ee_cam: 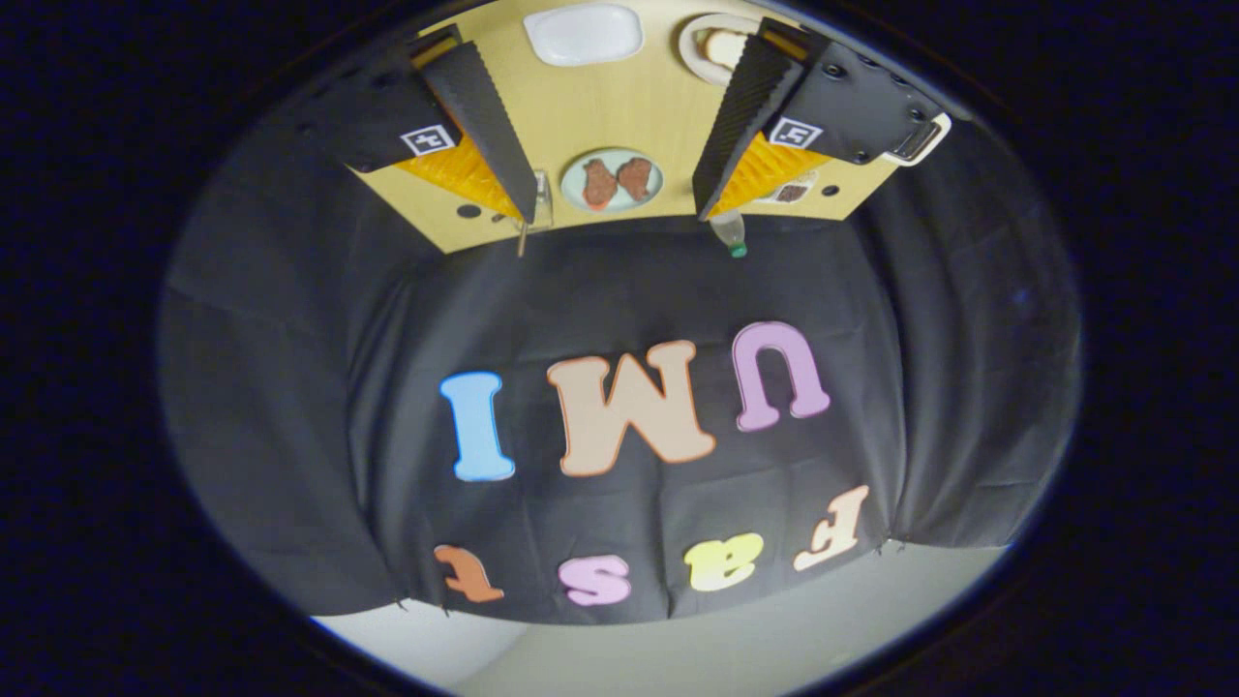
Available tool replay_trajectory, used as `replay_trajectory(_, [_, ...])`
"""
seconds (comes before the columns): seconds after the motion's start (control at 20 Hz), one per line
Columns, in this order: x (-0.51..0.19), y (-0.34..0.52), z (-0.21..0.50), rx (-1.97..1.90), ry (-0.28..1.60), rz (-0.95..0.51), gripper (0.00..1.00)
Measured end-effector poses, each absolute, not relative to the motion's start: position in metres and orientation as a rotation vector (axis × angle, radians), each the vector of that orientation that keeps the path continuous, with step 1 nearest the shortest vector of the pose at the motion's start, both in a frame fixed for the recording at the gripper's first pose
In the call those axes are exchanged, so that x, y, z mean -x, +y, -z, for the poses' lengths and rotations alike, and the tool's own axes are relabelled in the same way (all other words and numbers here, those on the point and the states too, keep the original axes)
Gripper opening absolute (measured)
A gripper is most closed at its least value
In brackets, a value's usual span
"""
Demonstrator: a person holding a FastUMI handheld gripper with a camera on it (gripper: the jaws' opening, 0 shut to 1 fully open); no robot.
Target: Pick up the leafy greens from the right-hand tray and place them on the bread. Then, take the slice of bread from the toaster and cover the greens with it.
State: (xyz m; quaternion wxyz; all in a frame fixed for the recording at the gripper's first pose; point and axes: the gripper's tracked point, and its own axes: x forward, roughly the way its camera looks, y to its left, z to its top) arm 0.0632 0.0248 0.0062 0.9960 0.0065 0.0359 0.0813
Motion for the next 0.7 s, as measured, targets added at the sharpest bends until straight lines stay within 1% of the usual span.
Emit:
replay_trajectory(0.2, [-0.038,0.03,-0.038,0.019,-0.024,-0.161,1.0])
replay_trajectory(0.4, [-0.022,0.032,-0.039,0.054,-0.087,-0.138,1.0])
replay_trajectory(0.7, [-0.016,0.043,-0.034,0.01,-0.105,-0.177,1.0])
